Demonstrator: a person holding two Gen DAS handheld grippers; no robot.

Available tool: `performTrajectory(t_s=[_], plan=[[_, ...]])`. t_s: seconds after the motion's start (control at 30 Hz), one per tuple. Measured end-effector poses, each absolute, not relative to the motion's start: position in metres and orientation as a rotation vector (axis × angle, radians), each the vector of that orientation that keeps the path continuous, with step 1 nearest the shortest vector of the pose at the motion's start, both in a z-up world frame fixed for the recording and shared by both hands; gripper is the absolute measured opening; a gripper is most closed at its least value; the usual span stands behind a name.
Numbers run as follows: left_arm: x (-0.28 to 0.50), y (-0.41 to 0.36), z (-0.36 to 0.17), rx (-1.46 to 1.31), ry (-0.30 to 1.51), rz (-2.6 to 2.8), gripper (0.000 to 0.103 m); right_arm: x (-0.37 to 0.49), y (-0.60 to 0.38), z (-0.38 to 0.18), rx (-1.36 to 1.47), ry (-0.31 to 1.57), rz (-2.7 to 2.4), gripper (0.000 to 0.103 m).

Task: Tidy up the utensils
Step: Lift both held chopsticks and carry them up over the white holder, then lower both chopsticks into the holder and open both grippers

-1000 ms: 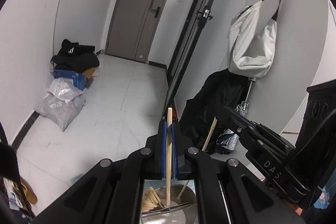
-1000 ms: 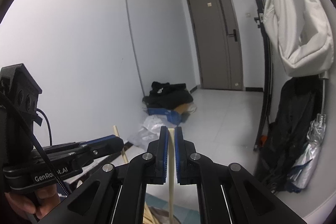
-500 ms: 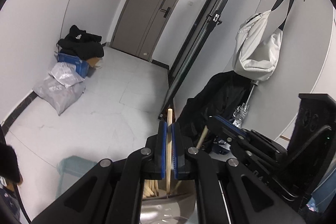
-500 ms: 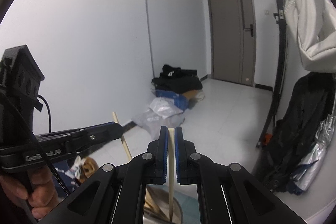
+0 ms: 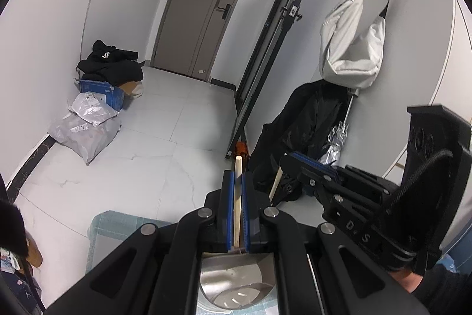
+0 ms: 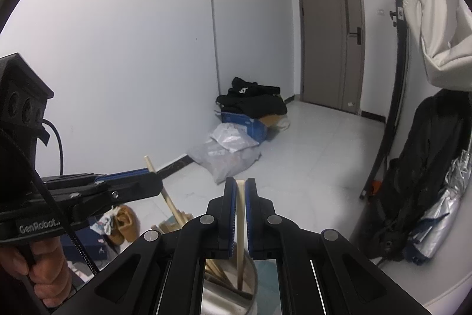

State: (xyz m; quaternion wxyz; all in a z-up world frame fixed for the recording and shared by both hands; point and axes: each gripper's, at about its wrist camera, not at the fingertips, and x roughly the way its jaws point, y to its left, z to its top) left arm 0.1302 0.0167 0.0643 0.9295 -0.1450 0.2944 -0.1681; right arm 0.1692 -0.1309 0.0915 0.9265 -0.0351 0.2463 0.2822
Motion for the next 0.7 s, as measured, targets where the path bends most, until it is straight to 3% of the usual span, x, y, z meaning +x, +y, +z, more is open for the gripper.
performTrajectory(t_s=[0.7], plan=[[0.131,0.008,0.034,-0.224,0.758,-0.387,0.002,0.178,-0.133,0.045,-0.032,0.662,0.635,0.005]])
